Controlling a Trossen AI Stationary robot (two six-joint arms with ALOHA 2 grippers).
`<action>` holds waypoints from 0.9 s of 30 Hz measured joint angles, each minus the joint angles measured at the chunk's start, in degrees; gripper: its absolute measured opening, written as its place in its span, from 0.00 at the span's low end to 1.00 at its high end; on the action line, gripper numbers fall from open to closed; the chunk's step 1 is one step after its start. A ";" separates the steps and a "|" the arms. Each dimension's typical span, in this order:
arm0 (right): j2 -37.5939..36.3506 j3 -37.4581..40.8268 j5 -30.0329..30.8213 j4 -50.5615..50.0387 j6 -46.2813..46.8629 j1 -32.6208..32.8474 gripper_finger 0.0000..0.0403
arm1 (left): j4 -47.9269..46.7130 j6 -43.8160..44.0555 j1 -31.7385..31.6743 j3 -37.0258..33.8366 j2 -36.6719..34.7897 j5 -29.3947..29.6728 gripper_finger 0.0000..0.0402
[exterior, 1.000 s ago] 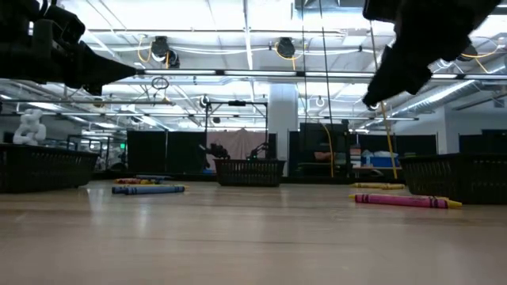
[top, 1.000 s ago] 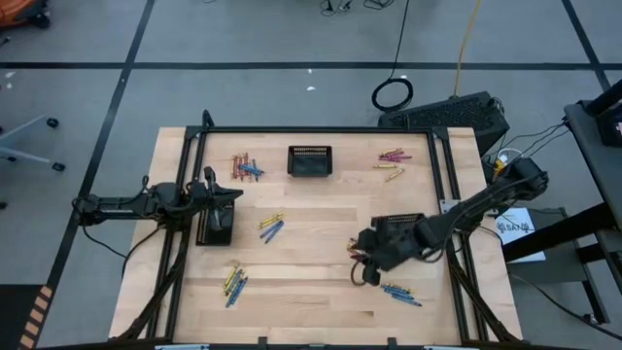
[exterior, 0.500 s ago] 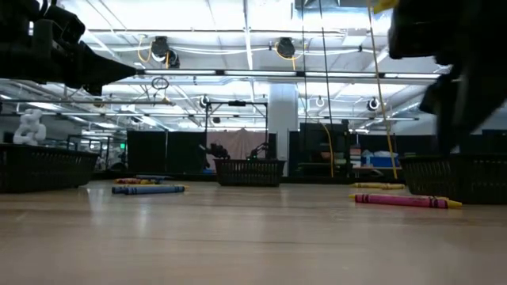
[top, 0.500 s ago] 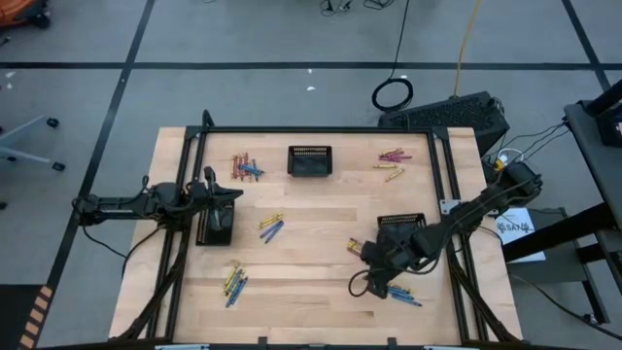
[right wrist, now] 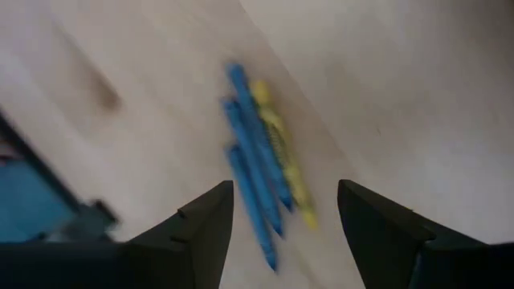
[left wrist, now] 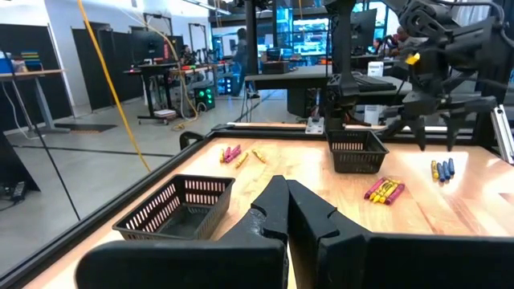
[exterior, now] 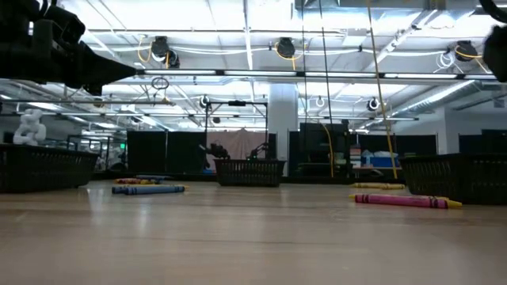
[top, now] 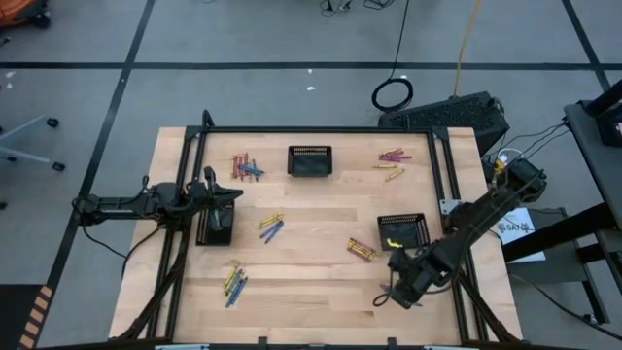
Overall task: Sort crayons
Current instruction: Put the yellow crayon into the bottom right black bin
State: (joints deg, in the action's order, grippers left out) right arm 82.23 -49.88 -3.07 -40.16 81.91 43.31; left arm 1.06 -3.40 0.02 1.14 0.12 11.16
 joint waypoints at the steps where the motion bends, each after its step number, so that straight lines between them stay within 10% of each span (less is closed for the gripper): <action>1: 0.05 0.01 0.04 -1.33 0.03 0.33 0.52 | 0.00 0.00 0.01 -0.01 0.00 0.00 0.00; 27: 5.66 0.01 8.20 0.91 -11.67 0.68 0.56 | 0.00 0.00 0.00 0.00 0.01 0.00 0.00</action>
State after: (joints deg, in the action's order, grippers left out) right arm 87.90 -49.87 5.13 -39.25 70.24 43.99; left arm 1.06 -3.40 0.02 1.15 0.14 11.16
